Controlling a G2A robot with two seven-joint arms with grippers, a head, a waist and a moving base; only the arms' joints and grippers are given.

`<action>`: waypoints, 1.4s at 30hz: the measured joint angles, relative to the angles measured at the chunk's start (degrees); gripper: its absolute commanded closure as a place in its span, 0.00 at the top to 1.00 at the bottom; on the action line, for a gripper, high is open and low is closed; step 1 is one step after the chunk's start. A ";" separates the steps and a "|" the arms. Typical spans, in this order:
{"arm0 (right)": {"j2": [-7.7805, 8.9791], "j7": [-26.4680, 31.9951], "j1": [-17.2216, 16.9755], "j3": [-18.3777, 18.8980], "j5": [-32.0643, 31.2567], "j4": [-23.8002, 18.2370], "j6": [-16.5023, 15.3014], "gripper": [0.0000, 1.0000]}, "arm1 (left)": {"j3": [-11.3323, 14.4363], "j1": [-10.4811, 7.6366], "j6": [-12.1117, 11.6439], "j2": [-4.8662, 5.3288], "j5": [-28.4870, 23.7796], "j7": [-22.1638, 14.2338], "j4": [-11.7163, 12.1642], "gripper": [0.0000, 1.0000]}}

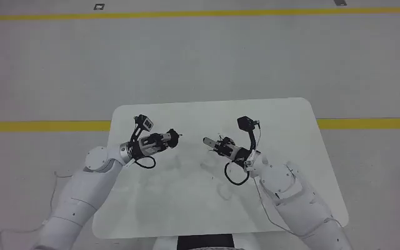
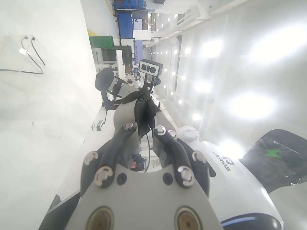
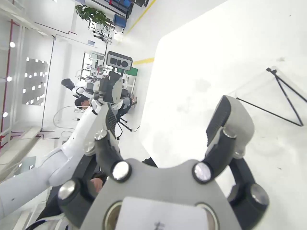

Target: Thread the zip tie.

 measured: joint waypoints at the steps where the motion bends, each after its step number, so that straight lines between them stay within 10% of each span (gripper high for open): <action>1: 0.00 -0.04 -0.03 0.01 0.00 0.00 0.03 1.00 | 0.02 0.00 0.00 0.00 -0.02 0.01 0.00 0.00; 7: 0.09 0.59 0.26 0.04 -1.23 0.13 -0.11 1.00 | 0.28 0.00 0.39 0.02 1.59 1.62 -0.54 0.00; 20: 1.54 30.51 14.18 -3.28 -22.86 2.19 4.29 1.00 | -0.25 1.12 -0.01 0.49 4.93 2.25 -2.79 0.00; 30: 1.56 30.66 14.23 -3.39 -22.92 2.33 4.20 1.00 | -0.38 1.24 0.00 0.53 5.25 2.75 -2.83 0.00; 42: -0.82 43.28 28.65 -13.44 -22.85 13.12 -5.62 1.00 | -0.38 1.24 0.00 0.53 5.25 2.75 -2.83 0.00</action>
